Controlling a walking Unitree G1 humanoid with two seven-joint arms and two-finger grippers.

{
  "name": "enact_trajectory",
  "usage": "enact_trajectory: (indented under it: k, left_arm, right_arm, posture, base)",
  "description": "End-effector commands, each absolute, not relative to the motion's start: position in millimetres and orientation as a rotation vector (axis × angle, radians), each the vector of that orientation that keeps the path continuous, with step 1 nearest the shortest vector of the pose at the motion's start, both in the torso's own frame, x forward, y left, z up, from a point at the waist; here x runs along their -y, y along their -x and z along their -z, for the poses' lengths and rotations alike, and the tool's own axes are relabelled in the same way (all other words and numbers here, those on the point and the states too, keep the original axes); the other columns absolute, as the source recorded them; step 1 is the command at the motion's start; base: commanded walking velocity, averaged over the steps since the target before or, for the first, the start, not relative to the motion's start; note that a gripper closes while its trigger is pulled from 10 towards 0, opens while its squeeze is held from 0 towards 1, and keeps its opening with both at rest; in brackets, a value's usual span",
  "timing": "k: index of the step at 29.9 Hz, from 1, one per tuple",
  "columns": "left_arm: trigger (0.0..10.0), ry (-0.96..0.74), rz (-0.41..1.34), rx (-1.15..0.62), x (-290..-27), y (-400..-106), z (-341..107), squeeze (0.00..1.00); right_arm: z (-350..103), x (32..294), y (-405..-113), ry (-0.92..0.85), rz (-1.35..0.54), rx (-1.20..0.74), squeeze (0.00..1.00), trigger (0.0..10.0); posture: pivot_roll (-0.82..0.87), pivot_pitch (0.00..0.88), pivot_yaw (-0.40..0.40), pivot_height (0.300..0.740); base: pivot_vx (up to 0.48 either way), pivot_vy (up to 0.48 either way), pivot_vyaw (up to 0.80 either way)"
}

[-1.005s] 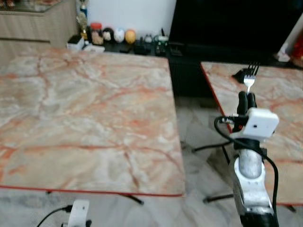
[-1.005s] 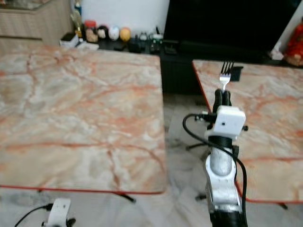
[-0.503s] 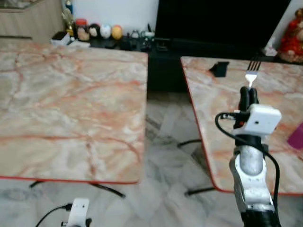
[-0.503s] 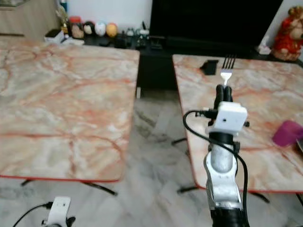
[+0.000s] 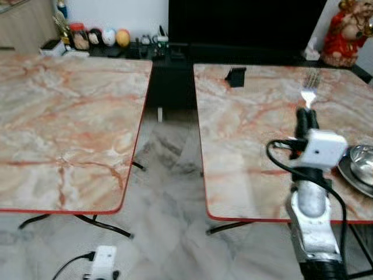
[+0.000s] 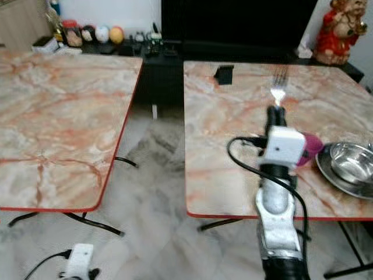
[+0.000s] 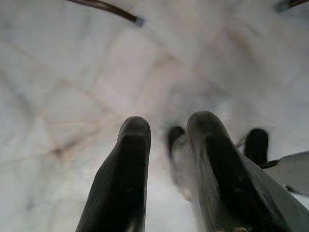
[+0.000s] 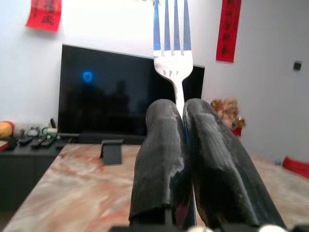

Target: Setting the table

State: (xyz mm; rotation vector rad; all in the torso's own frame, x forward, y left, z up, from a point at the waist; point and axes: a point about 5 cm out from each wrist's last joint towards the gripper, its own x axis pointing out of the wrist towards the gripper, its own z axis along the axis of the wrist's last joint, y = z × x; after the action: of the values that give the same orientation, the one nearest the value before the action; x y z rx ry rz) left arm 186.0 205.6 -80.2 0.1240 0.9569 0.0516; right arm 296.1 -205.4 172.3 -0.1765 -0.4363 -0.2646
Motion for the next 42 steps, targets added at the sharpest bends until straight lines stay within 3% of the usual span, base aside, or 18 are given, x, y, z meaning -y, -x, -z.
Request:
enact_trajectory:
  k: [1, 42]
  left_arm:
    - [10.0, -0.144, -0.060, -0.969, -212.9, -184.5, 79.8, 0.00]
    - [10.0, -0.158, -0.045, -0.977, -212.8, -180.7, 81.5, 0.00]
  right_arm:
    - [-178.1, 200.0, -298.6, 0.172, 0.247, 0.459, 0.00, 10.0]
    - [-174.0, 193.8, -304.6, 0.172, 0.185, 0.442, 0.00, 10.0]
  posture:
    - [0.08, 0.000, -0.070, 0.740]
    - [0.07, 0.000, -0.070, 0.740]
  base:
    - [0.000, -0.319, 0.00]
    - [0.000, -0.313, 0.00]
